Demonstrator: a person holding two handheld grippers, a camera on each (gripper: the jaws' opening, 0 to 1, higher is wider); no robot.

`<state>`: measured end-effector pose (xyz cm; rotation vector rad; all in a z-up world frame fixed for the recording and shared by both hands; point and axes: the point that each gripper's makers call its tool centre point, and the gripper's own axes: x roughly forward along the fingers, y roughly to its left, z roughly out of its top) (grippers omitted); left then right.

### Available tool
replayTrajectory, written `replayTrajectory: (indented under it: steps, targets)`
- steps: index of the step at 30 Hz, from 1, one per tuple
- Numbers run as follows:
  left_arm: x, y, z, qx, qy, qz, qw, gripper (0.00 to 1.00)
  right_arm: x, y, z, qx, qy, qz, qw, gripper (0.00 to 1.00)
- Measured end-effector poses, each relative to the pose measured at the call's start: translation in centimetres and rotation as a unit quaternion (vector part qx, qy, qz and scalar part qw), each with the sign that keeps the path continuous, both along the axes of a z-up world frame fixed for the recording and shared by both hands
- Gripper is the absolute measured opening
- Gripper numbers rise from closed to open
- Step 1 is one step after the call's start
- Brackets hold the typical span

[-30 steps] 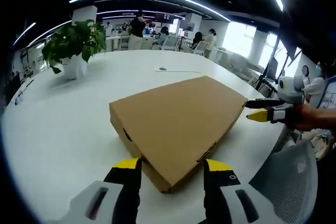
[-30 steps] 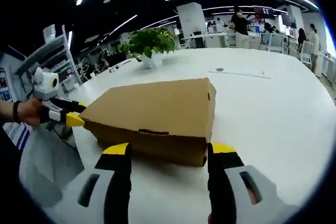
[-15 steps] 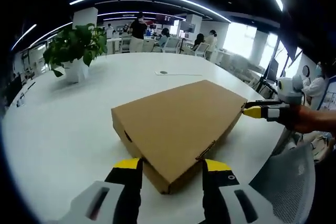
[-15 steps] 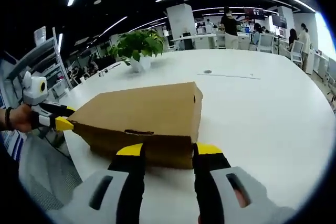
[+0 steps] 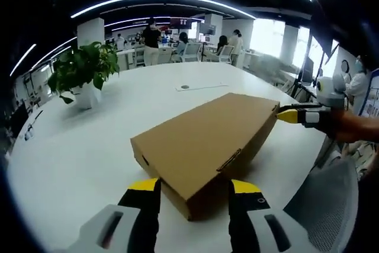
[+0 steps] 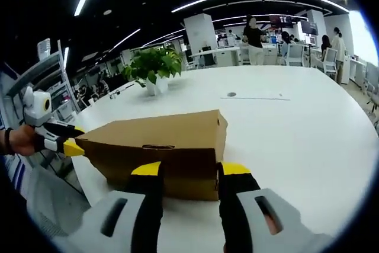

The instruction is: Operate the shoe box by opening the lid, removing the specified soft item, and placing it in the target area until the item is outside and the box remains undamaged.

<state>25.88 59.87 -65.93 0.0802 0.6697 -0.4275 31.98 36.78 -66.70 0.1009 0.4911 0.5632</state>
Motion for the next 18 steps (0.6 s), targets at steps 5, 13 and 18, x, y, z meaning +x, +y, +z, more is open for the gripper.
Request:
replayTrajectory:
  steps: [5, 13, 18]
  targets:
    - [0.4, 0.2, 1.6, -0.004, -0.020, 0.004, 0.9998, 0.46, 0.5, 0.1, 1.4, -0.010, -0.013, 0.005, 0.9999, 0.32]
    - [1.6, -1.7, 5.7, -0.076, -0.075, -0.002, 0.9943, 0.27, 1.9, 0.6, 3.4, -0.031, -0.030, 0.016, 0.9989, 0.32]
    - [2.0, -3.2, 5.9, -0.018, -0.083, -0.041, 0.9955, 0.38, 2.8, 1.1, 3.5, -0.028, -0.026, 0.014, 0.9992, 0.32]
